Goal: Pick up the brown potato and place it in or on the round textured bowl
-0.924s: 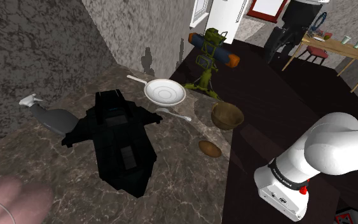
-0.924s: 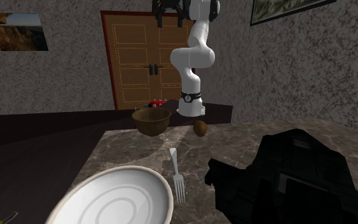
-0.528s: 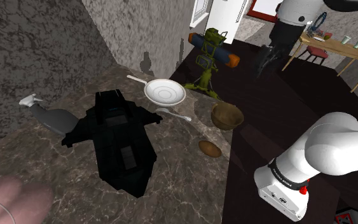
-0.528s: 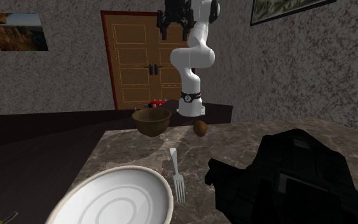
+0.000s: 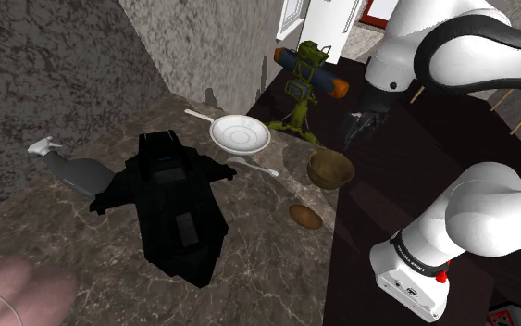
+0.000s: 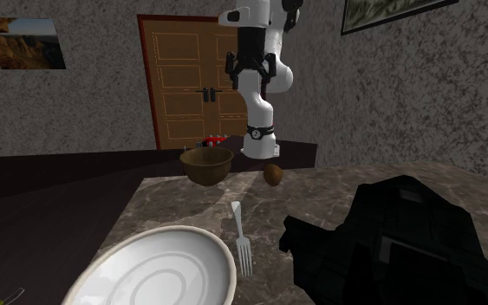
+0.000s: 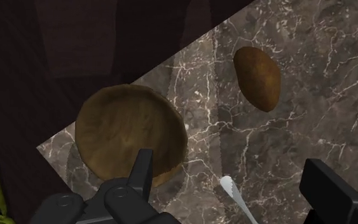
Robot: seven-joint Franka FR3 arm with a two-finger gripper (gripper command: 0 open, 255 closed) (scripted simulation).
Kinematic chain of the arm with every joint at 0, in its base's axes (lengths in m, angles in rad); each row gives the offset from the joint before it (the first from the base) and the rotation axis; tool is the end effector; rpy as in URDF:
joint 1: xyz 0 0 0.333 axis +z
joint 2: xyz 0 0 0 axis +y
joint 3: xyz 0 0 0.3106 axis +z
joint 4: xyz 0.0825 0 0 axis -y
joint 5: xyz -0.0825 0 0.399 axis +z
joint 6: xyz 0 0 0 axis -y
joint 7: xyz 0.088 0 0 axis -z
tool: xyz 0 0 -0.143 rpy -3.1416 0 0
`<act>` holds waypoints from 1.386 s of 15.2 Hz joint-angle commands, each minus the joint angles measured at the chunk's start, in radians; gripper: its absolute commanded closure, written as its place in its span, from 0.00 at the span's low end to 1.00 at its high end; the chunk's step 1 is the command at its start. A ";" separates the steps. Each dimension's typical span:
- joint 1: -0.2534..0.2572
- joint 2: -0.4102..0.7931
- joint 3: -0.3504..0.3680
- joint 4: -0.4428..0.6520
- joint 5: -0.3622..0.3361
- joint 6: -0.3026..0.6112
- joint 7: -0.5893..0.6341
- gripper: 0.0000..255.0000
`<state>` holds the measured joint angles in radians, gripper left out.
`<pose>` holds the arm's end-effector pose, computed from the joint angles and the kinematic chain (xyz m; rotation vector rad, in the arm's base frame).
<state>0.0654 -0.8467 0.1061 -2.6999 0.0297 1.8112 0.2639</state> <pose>0.3061 0.0524 0.4207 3.0753 -0.2119 -0.0517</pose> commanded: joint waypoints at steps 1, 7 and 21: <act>0.013 0.014 0.019 -0.057 0.015 0.074 0.014 0.00; 0.057 0.133 0.089 -0.180 0.065 0.321 0.064 0.00; 0.049 0.646 0.256 -0.248 0.038 0.907 0.221 0.00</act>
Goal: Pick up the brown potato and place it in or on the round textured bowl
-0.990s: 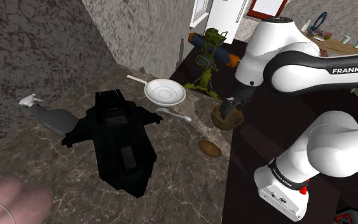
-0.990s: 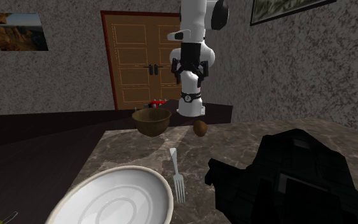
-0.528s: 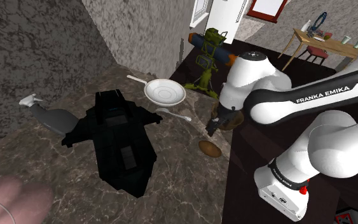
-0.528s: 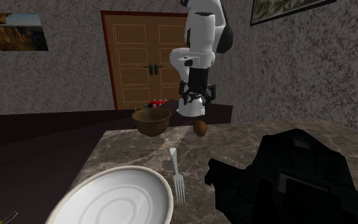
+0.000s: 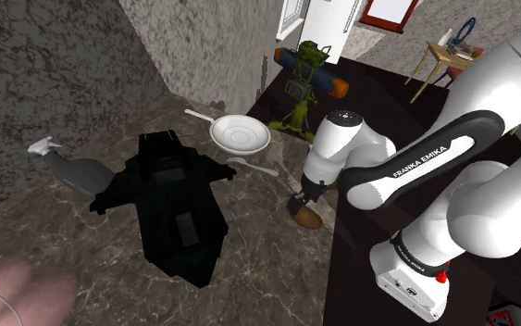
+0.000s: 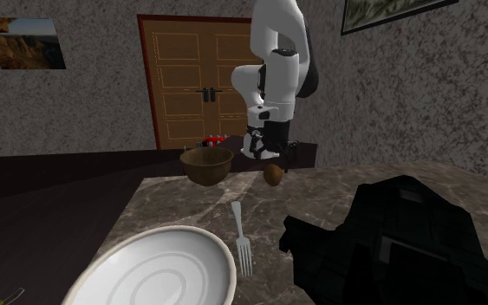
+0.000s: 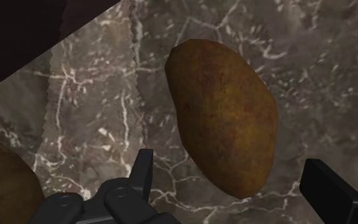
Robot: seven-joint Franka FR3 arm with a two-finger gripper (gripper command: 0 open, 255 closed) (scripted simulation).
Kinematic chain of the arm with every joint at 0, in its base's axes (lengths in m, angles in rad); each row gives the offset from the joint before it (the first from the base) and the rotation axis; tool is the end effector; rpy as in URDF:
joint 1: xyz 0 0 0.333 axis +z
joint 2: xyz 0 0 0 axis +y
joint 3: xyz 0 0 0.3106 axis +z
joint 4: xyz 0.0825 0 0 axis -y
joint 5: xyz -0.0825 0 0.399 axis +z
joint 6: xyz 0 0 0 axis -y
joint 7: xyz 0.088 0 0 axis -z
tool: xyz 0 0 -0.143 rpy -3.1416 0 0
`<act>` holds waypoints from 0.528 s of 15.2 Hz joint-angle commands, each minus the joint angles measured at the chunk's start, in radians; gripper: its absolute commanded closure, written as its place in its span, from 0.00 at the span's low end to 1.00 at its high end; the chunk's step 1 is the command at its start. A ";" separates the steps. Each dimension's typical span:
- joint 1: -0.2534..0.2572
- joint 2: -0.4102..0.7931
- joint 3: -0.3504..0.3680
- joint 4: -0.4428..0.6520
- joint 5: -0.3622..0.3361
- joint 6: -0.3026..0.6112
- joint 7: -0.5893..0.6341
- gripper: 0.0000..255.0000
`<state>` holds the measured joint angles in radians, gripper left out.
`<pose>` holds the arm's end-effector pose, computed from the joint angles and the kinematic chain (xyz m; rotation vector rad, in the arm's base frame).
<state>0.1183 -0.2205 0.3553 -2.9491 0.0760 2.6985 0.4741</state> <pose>0.3008 0.1359 0.1723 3.0805 -0.1224 -0.0246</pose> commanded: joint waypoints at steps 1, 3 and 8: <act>-0.013 0.042 0.012 0.001 -0.022 0.042 0.021 0.00; -0.035 0.087 0.022 0.000 -0.060 0.086 0.046 0.00; -0.054 0.125 0.029 0.001 -0.101 0.120 0.074 0.00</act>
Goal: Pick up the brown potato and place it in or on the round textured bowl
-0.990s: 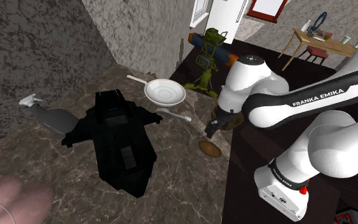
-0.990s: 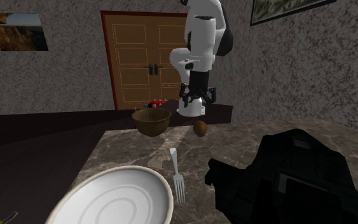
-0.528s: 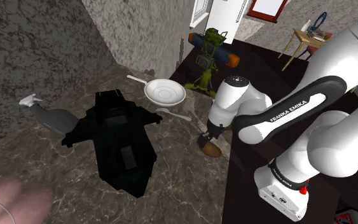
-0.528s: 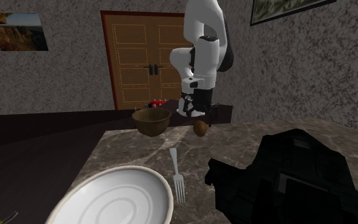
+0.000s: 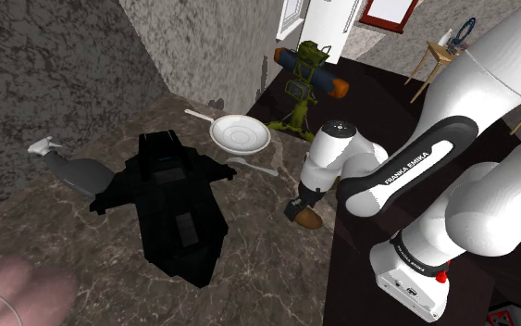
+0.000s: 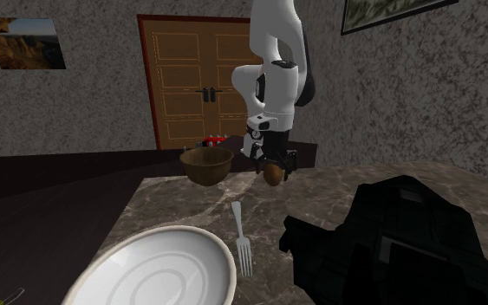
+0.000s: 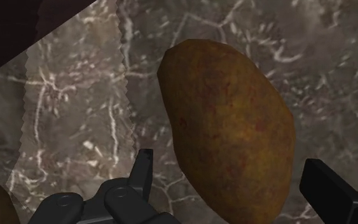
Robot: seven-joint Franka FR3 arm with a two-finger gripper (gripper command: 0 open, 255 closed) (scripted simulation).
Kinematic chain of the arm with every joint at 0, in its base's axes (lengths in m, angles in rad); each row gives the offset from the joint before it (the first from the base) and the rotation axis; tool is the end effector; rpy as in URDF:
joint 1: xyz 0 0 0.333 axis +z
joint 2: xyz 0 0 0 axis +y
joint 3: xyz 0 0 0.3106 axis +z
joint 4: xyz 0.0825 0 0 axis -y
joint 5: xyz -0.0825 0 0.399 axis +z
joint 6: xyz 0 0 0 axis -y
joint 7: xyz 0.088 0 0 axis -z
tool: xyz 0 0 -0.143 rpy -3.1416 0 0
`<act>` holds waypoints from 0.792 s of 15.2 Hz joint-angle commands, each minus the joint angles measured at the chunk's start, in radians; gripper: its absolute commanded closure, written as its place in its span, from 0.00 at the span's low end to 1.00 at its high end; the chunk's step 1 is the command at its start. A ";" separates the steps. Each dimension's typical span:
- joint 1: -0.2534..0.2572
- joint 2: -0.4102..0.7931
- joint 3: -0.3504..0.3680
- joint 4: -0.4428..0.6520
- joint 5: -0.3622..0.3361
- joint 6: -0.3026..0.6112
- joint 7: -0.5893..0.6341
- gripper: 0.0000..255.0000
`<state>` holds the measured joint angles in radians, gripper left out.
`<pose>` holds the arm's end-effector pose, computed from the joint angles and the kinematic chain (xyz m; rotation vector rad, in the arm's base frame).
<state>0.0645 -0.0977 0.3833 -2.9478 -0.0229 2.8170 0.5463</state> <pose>0.2979 0.1358 0.1437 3.0817 -0.1218 -0.0232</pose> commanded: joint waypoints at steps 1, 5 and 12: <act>-0.001 0.002 0.001 0.000 -0.002 0.002 0.002 0.00; -0.001 0.002 0.001 0.000 -0.002 0.002 0.002 1.00; 0.000 0.001 0.001 0.000 -0.001 0.001 0.002 1.00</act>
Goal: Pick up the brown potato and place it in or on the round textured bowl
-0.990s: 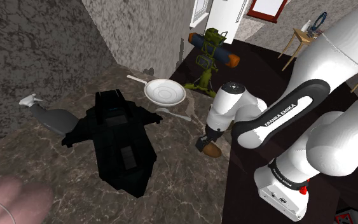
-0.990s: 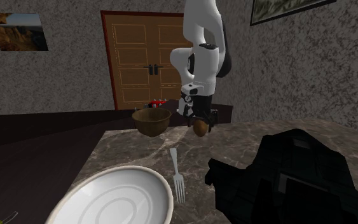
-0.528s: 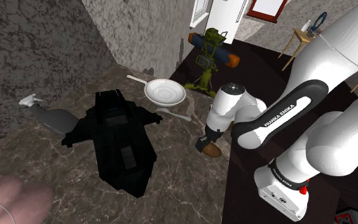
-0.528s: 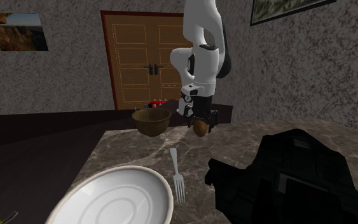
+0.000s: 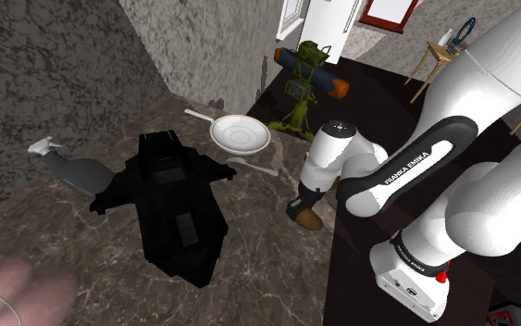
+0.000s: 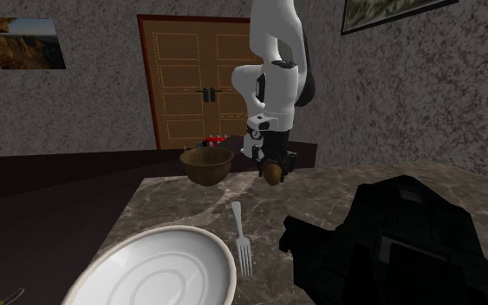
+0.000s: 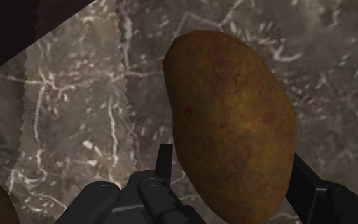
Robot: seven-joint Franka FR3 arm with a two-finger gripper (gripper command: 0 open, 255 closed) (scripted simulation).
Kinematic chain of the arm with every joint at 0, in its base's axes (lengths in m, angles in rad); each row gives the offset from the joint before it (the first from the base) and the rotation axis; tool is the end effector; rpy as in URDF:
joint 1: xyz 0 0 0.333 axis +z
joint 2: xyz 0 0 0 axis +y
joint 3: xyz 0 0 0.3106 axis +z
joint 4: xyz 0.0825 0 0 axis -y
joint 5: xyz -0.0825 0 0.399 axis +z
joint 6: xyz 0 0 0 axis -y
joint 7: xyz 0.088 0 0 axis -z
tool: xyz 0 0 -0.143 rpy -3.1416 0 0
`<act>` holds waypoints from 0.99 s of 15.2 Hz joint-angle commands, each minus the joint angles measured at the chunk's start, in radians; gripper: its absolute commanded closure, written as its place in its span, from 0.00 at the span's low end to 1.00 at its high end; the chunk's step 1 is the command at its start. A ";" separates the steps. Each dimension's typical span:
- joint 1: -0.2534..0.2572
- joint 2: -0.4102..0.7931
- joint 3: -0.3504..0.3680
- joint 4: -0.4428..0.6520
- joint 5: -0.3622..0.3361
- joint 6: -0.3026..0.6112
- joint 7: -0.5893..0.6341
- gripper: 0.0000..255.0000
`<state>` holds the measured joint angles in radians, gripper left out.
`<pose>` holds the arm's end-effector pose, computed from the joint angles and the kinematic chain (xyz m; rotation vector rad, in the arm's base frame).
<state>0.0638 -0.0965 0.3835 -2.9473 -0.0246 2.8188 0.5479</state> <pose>0.2982 0.1359 0.1436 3.0822 -0.1225 -0.0215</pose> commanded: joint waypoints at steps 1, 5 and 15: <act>0.000 0.001 0.000 0.000 0.000 0.000 0.000 1.00; 0.033 -0.071 -0.013 -0.003 0.071 -0.066 -0.050 1.00; 0.096 -0.283 -0.058 0.010 0.157 -0.288 -0.118 1.00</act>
<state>0.1561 -0.3622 0.3297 -2.9403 0.1290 2.5522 0.4337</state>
